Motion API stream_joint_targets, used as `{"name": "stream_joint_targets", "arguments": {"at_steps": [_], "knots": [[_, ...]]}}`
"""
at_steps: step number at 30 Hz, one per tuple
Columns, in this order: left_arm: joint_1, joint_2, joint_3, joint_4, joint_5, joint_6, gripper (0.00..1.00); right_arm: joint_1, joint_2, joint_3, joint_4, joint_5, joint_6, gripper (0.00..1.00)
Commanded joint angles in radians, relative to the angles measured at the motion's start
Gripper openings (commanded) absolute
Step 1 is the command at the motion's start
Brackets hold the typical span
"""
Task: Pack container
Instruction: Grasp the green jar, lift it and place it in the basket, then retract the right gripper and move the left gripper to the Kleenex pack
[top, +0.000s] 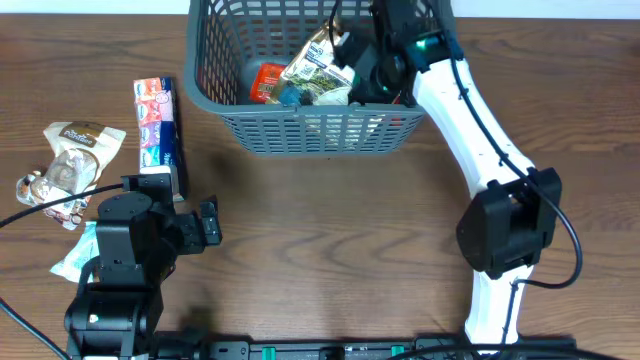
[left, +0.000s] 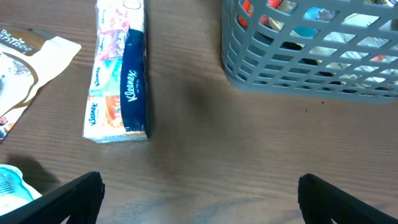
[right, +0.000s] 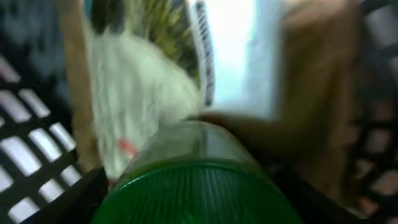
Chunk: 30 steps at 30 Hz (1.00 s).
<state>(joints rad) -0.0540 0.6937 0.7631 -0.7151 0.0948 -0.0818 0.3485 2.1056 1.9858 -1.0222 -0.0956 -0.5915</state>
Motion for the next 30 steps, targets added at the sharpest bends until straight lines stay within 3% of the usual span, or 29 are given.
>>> {"name": "stream_joint_targets", "arguments": {"at_steps": [1, 2, 3, 10, 16, 20, 26, 30], "knots": [[0.005, -0.003, 0.020, -0.003, -0.001, -0.005, 0.99, 0.008, -0.043, 0.020, 0.014, -0.025, 0.011, 0.73], [0.005, -0.003, 0.020, -0.003, -0.001, -0.005, 0.98, 0.007, -0.058, 0.028, 0.020, -0.025, 0.011, 0.93], [0.005, -0.003, 0.020, -0.003, -0.001, -0.005, 0.98, 0.005, -0.074, 0.041, 0.032, -0.025, 0.017, 0.99], [0.005, -0.003, 0.020, -0.002, -0.001, -0.005, 0.98, -0.079, -0.228, 0.206, 0.160, -0.026, 0.232, 0.99], [0.005, 0.003, 0.063, -0.014, 0.006, -0.005, 0.98, -0.266, -0.344, 0.269, 0.149, 0.063, 0.539, 0.99], [0.055, 0.115, 0.299, -0.159, -0.006, -0.010, 0.98, -0.478, -0.374, 0.269, -0.006, 0.081, 0.743, 0.99], [0.242, 0.471, 0.830, -0.517, -0.016, -0.027, 0.98, -0.690, -0.346, 0.237, -0.203, 0.080, 0.790, 0.99], [0.314, 0.696, 1.053, -0.608, -0.016, 0.008, 0.98, -0.752, -0.324, 0.192, -0.228, 0.080, 0.790, 0.99]]}}
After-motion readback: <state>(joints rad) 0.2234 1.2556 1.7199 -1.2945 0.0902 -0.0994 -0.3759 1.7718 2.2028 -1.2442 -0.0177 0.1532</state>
